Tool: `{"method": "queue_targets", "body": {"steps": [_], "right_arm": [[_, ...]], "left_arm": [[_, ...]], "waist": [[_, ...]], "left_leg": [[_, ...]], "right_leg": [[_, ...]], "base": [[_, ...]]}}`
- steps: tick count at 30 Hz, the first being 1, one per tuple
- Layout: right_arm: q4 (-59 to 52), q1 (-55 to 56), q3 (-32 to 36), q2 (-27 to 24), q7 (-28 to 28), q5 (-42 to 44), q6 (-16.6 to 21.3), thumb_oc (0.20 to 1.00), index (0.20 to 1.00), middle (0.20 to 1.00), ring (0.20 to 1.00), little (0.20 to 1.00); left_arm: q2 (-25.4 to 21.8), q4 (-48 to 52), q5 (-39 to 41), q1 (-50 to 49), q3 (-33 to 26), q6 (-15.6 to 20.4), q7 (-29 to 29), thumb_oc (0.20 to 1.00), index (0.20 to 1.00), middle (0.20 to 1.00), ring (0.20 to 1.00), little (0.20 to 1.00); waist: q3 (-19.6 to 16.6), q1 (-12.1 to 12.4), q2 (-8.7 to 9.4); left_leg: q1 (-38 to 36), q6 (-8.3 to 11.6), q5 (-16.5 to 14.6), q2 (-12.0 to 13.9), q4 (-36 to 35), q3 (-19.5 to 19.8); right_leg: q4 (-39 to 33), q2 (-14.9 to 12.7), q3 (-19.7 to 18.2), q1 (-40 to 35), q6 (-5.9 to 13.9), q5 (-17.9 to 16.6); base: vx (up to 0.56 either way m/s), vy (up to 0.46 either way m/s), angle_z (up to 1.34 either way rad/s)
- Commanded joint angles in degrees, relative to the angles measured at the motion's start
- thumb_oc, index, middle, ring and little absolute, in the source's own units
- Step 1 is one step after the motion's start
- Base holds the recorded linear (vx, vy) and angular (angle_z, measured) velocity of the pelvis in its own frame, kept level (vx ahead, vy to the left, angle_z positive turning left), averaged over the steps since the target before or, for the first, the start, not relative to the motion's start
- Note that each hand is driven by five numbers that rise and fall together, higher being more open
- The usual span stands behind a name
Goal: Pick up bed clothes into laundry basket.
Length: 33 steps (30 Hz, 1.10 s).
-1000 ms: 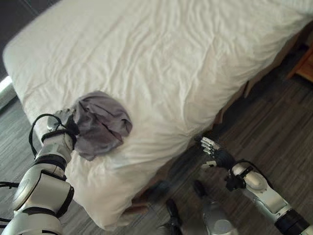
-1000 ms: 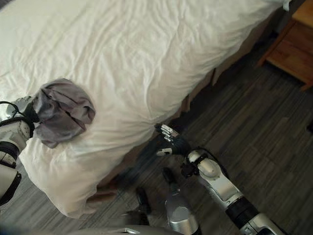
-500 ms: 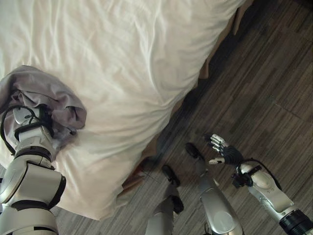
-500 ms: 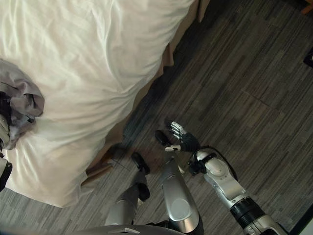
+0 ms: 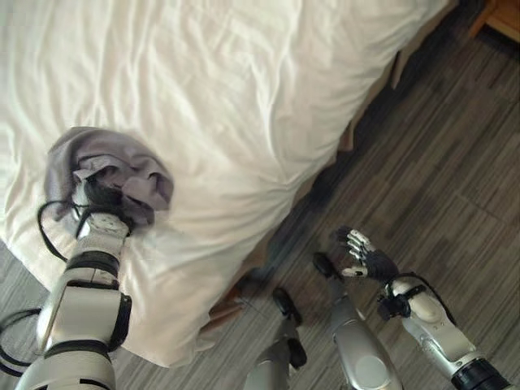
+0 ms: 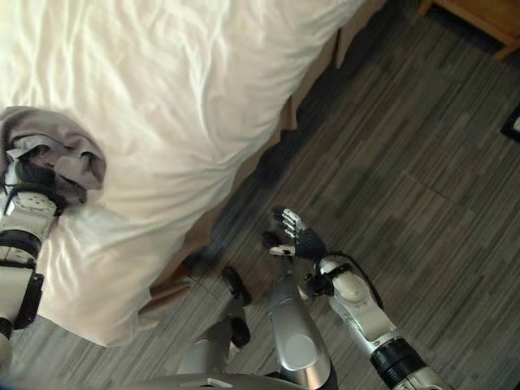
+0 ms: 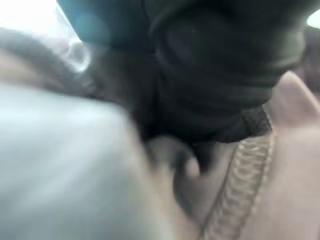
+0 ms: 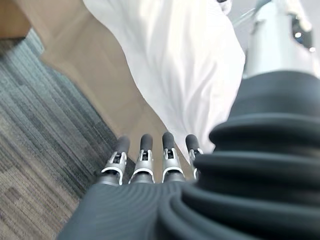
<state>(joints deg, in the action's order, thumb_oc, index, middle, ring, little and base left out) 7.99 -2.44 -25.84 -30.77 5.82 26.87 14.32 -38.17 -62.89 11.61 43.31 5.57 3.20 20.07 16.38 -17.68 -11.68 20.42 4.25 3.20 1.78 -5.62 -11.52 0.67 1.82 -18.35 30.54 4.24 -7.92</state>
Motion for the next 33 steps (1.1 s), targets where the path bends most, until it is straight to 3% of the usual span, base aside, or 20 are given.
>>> {"method": "queue_targets", "body": {"steps": [1,6,10,17,25,30,32,33], "right_arm": [[-2.57,-0.75,-3.66,1.93,-0.73,-2.50,0.68,1.000,1.000,1.000,1.000,1.000],[-1.93,-3.27,-4.67,1.84,-1.42,-4.02,-0.26,1.000,1.000,1.000,1.000,1.000],[-2.73,-3.12,-5.89,0.60,-0.53,-6.74,-0.80,1.000,1.000,1.000,1.000,1.000],[-2.89,0.50,-4.05,-0.48,1.08,-8.22,-0.69,1.000,1.000,1.000,1.000,1.000],[-0.59,4.72,0.25,0.65,1.31,-7.86,-0.08,1.000,1.000,1.000,1.000,1.000],[0.37,6.70,3.67,0.53,0.86,-7.37,0.24,1.000,1.000,1.000,1.000,1.000],[0.24,6.79,5.27,0.08,0.59,-7.26,0.45,1.000,1.000,1.000,1.000,1.000],[0.10,6.68,6.00,-0.47,0.63,-7.39,0.65,1.000,1.000,1.000,1.000,1.000]], "left_arm": [[16.53,4.00,22.02,0.73,4.01,7.70,-7.97,0.200,0.200,0.200,0.200,0.200],[22.23,19.85,43.22,-2.70,5.26,13.28,-14.43,0.200,0.200,0.200,0.200,0.200],[24.63,32.67,51.40,-1.16,7.60,17.64,-17.59,0.200,0.200,0.200,0.200,0.200],[25.78,44.73,55.49,2.90,10.39,22.24,-19.16,0.200,0.200,0.200,0.200,0.200],[24.96,50.30,55.39,0.78,7.60,25.42,-20.67,0.200,0.200,0.200,0.200,0.200],[25.37,52.03,56.20,-2.56,5.05,26.60,-21.59,0.200,0.200,0.200,0.200,0.200],[25.19,52.38,56.44,-3.54,3.86,27.04,-21.85,0.200,0.200,0.200,0.200,0.200],[24.21,53.17,56.21,-4.51,2.64,27.40,-22.16,0.200,0.200,0.200,0.200,0.200]], "waist": [[0.98,-2.49,3.73],[0.65,-2.67,4.08],[-1.36,-3.11,4.33],[-6.60,-2.95,4.48],[-13.22,-2.53,5.16],[-14.62,-3.03,6.03],[-14.44,-3.37,7.21],[-14.33,-3.21,7.98]], "left_leg": [[-4.02,3.19,1.24,1.38,0.62,2.96],[-5.26,2.99,0.95,1.43,0.62,3.53],[-7.18,2.69,0.31,1.73,0.62,3.19],[-12.83,2.08,-0.74,1.49,0.62,3.92],[-18.11,1.26,-1.97,1.15,0.62,4.27],[-22.04,1.05,-2.61,1.55,0.83,3.22],[-21.62,1.34,-3.75,1.88,7.69,2.26],[-21.10,1.59,-3.92,1.83,11.62,3.44]], "right_leg": [[-1.81,-2.75,-1.21,-6.29,1.55,2.89],[-1.85,-2.69,-1.56,-7.76,1.30,3.02],[-1.98,-2.58,-1.86,-9.74,1.21,3.38],[-2.63,-3.31,-0.51,-16.29,1.24,4.75],[-2.87,-3.44,0.02,-21.70,1.47,5.70],[-1.40,-2.59,-1.18,-23.80,1.07,7.26],[-0.30,-1.93,-2.29,-24.35,0.92,7.28],[0.12,-0.56,-4.67,-24.49,1.00,6.90]], "base": [[0.00,0.016,0.24],[0.01,0.028,0.11],[0.06,0.030,-0.02],[0.10,-0.007,-0.10],[0.06,-0.014,-0.01],[0.04,-0.023,0.00],[0.04,-0.054,-0.28],[0.08,-0.017,-0.47]]}}
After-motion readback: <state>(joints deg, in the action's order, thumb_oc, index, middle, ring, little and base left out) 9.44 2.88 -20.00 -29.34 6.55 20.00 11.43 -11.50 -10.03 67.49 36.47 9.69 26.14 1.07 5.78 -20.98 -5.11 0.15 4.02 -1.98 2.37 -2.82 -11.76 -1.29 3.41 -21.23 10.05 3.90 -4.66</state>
